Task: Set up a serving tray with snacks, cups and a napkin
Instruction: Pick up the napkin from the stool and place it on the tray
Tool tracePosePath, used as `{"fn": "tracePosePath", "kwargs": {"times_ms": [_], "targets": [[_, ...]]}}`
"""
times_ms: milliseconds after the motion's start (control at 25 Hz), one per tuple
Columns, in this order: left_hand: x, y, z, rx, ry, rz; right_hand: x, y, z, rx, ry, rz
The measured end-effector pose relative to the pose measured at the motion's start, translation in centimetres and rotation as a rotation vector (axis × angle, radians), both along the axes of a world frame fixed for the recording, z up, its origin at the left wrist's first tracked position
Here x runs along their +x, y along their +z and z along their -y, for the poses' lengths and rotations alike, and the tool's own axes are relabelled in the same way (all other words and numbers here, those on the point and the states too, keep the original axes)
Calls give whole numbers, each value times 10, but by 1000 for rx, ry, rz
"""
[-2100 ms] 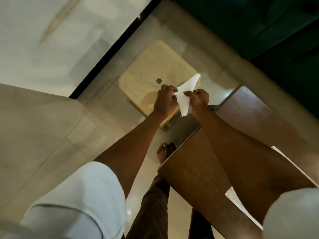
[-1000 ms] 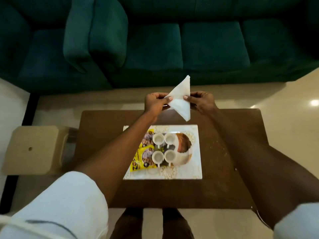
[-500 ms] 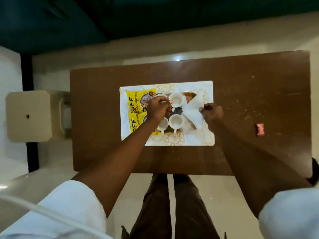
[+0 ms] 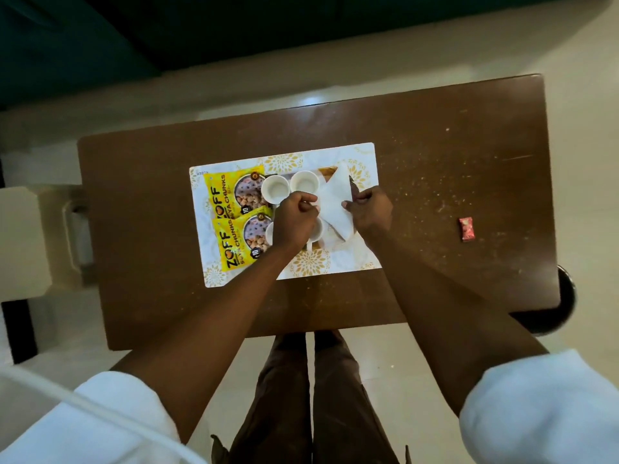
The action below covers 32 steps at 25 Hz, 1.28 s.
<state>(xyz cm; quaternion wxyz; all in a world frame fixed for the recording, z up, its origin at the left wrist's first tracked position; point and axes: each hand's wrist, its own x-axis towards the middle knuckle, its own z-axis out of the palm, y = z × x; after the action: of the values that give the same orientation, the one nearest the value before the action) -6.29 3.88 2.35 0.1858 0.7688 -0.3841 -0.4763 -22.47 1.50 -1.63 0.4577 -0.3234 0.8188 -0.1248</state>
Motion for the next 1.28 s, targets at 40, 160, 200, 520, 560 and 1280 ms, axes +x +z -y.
{"fn": "tracePosePath", "kwargs": {"times_ms": [40, 160, 200, 520, 560, 1280], "targets": [[-9, -1, 4, 4, -20, -12, -7, 2, -3, -1, -19, 1], [-55, -5, 20, 45, -104, -87, -44, 9, -10, -34, -89, -12], [-77, -7, 24, 72, -131, -124, -64, 13, -11, -44, -116, -35], [-270, -33, 0, 326, -254, -332, -243, 14, -51, -60, -305, -281], [-282, -38, -4, 335, -269, -335, -257, 9, -56, -68, -305, -293], [-161, -48, -22, 95, -155, -76, -88, -33, -22, -137, 92, 15]]}}
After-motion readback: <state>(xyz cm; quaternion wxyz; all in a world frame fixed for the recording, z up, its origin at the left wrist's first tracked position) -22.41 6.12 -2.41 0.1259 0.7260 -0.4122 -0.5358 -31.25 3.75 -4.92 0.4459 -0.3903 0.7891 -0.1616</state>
